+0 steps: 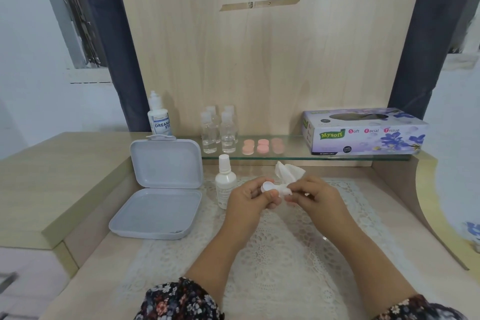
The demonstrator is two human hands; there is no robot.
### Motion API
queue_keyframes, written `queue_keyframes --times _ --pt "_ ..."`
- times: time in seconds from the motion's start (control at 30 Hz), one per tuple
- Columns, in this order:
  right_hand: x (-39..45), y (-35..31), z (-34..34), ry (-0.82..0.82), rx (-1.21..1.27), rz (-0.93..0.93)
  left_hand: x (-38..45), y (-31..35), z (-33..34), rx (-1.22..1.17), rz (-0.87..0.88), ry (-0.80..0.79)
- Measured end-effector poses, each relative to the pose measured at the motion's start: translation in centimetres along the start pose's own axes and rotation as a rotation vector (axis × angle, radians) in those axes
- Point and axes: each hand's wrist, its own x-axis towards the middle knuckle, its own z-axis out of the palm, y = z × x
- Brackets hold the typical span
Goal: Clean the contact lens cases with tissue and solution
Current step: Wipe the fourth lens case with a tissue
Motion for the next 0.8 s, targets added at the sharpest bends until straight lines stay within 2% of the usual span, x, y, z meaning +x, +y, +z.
queue_keyframes --times 0.13,0.3,0.4,0.5,0.67,0.8 --pt "0.1 -0.8 -0.3 0.027 0.364 0.291 0.0 0.6 -0.1 -0.051 0.02 0.029" --pt "0.3 -0.6 -0.2 0.012 0.657 0.467 -0.2 0.8 -0.3 -0.14 -0.088 -0.025" --pt "0.1 -0.6 0.0 -0.12 0.618 0.461 -0.1 0.5 -0.3 -0.187 -0.132 -0.071" --pt "-0.1 -0.8 0.1 -0.224 0.574 0.44 0.0 0.1 -0.2 -0.135 -0.096 -0.035" --pt "-0.4 -1.1 0.2 -0.218 0.519 0.371 0.3 -0.2 -0.4 -0.066 -0.085 0.039" --pt "-0.4 -1.2 0.5 -0.11 0.462 0.322 0.2 -0.2 -0.2 -0.064 -0.079 0.031"
